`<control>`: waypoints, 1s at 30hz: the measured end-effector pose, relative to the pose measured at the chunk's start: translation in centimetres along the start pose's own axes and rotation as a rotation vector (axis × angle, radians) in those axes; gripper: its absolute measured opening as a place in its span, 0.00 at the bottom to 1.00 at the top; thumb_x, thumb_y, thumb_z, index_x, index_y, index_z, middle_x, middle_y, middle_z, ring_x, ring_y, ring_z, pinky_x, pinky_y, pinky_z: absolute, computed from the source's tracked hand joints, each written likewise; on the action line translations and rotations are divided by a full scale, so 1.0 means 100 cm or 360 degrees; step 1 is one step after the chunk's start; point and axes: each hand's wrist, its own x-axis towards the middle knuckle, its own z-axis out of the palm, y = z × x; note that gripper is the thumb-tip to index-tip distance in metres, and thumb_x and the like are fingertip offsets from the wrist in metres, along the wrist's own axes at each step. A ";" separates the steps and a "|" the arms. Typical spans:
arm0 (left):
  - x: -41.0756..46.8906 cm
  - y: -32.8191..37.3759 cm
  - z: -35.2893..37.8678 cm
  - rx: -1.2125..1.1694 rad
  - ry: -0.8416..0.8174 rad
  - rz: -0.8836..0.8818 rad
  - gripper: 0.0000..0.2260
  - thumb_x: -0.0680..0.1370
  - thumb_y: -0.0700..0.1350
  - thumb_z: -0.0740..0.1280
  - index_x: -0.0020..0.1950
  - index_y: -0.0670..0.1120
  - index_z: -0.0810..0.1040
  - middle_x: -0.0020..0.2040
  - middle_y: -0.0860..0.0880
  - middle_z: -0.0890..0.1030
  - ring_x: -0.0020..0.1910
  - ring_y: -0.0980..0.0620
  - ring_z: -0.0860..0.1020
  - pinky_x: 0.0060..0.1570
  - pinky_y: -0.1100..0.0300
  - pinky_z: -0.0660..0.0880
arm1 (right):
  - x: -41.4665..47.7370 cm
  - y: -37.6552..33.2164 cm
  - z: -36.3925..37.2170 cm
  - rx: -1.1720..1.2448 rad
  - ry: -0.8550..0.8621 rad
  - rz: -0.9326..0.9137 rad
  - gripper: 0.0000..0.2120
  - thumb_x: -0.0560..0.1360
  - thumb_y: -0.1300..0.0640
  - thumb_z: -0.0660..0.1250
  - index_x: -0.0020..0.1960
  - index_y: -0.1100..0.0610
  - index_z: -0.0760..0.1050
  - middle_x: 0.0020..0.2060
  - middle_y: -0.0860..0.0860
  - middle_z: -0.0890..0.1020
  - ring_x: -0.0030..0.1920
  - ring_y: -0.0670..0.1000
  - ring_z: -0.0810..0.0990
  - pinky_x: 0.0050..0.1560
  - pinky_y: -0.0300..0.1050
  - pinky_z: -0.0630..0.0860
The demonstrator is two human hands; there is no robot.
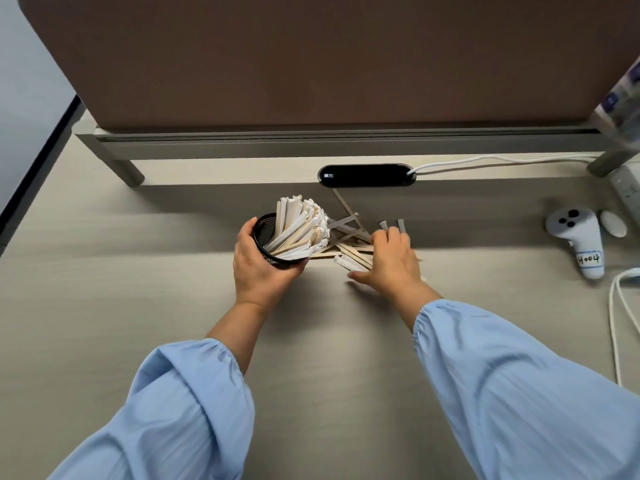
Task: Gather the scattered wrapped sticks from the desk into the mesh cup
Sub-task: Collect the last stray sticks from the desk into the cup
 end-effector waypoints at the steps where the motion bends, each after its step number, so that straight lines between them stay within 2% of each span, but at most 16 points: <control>1: 0.001 0.001 0.000 0.0005 0.0003 -0.0002 0.45 0.55 0.61 0.73 0.67 0.46 0.62 0.62 0.45 0.73 0.61 0.46 0.73 0.63 0.47 0.70 | 0.002 0.001 -0.001 -0.0057 0.0035 0.0071 0.43 0.60 0.35 0.74 0.65 0.58 0.65 0.64 0.56 0.67 0.64 0.58 0.66 0.64 0.49 0.66; 4: 0.002 0.001 0.001 0.0013 0.0006 0.0000 0.46 0.55 0.61 0.73 0.67 0.45 0.61 0.62 0.45 0.73 0.61 0.46 0.72 0.63 0.47 0.70 | 0.008 0.008 -0.001 -0.0052 -0.0119 0.0337 0.59 0.53 0.31 0.74 0.72 0.60 0.55 0.71 0.60 0.61 0.72 0.61 0.59 0.71 0.55 0.58; 6: 0.003 0.001 0.002 0.0019 0.0008 -0.0010 0.46 0.55 0.61 0.73 0.67 0.45 0.61 0.62 0.45 0.73 0.61 0.46 0.72 0.63 0.47 0.70 | 0.011 0.010 0.001 0.0026 -0.0225 0.0397 0.61 0.53 0.30 0.74 0.73 0.62 0.53 0.70 0.61 0.63 0.71 0.62 0.60 0.71 0.55 0.59; 8: 0.003 0.000 0.003 0.0019 0.0011 -0.0015 0.46 0.55 0.61 0.73 0.67 0.45 0.62 0.62 0.45 0.73 0.61 0.46 0.73 0.63 0.47 0.70 | 0.011 0.005 0.005 0.0023 -0.0191 0.0306 0.58 0.55 0.31 0.74 0.72 0.62 0.55 0.67 0.60 0.67 0.67 0.61 0.66 0.69 0.52 0.62; 10: 0.004 0.000 0.002 0.0014 0.0019 -0.0018 0.45 0.55 0.60 0.73 0.67 0.45 0.62 0.62 0.45 0.73 0.61 0.46 0.73 0.63 0.48 0.70 | 0.009 -0.004 0.008 0.0004 -0.0149 0.0173 0.54 0.59 0.34 0.74 0.72 0.62 0.56 0.65 0.58 0.68 0.65 0.60 0.67 0.68 0.51 0.64; 15: 0.009 -0.006 -0.002 0.0025 0.0064 -0.0038 0.45 0.55 0.59 0.74 0.67 0.46 0.61 0.62 0.45 0.74 0.61 0.47 0.73 0.62 0.48 0.70 | 0.012 -0.019 0.007 0.0129 -0.0329 0.0074 0.27 0.72 0.51 0.70 0.65 0.61 0.67 0.64 0.58 0.70 0.65 0.60 0.68 0.62 0.50 0.69; 18: 0.008 -0.011 -0.005 0.0019 0.0086 -0.0049 0.45 0.55 0.59 0.75 0.66 0.47 0.61 0.61 0.46 0.74 0.60 0.47 0.73 0.62 0.47 0.70 | 0.013 -0.027 0.007 0.0133 -0.0382 0.0110 0.16 0.75 0.60 0.64 0.62 0.62 0.69 0.61 0.59 0.75 0.62 0.61 0.74 0.56 0.49 0.72; 23: 0.003 -0.014 -0.011 0.0016 0.0101 -0.0069 0.44 0.55 0.59 0.75 0.66 0.48 0.62 0.61 0.46 0.74 0.60 0.48 0.73 0.62 0.47 0.70 | 0.010 -0.036 0.009 0.0085 -0.0555 0.0281 0.15 0.75 0.63 0.61 0.60 0.60 0.74 0.60 0.57 0.78 0.60 0.59 0.77 0.49 0.44 0.71; 28: -0.007 -0.015 -0.020 0.0031 0.0105 -0.0066 0.44 0.55 0.59 0.74 0.66 0.48 0.62 0.61 0.46 0.74 0.60 0.47 0.73 0.62 0.48 0.70 | -0.002 -0.037 0.015 0.0029 -0.0490 0.0229 0.17 0.76 0.64 0.57 0.65 0.61 0.71 0.63 0.58 0.74 0.64 0.60 0.74 0.59 0.48 0.72; 30: -0.010 -0.016 -0.023 0.0036 0.0109 -0.0059 0.44 0.55 0.58 0.75 0.66 0.48 0.62 0.61 0.47 0.74 0.60 0.47 0.73 0.62 0.47 0.71 | -0.006 -0.036 0.012 0.0071 -0.0485 0.0233 0.17 0.77 0.64 0.55 0.65 0.61 0.69 0.63 0.59 0.74 0.63 0.61 0.73 0.58 0.49 0.71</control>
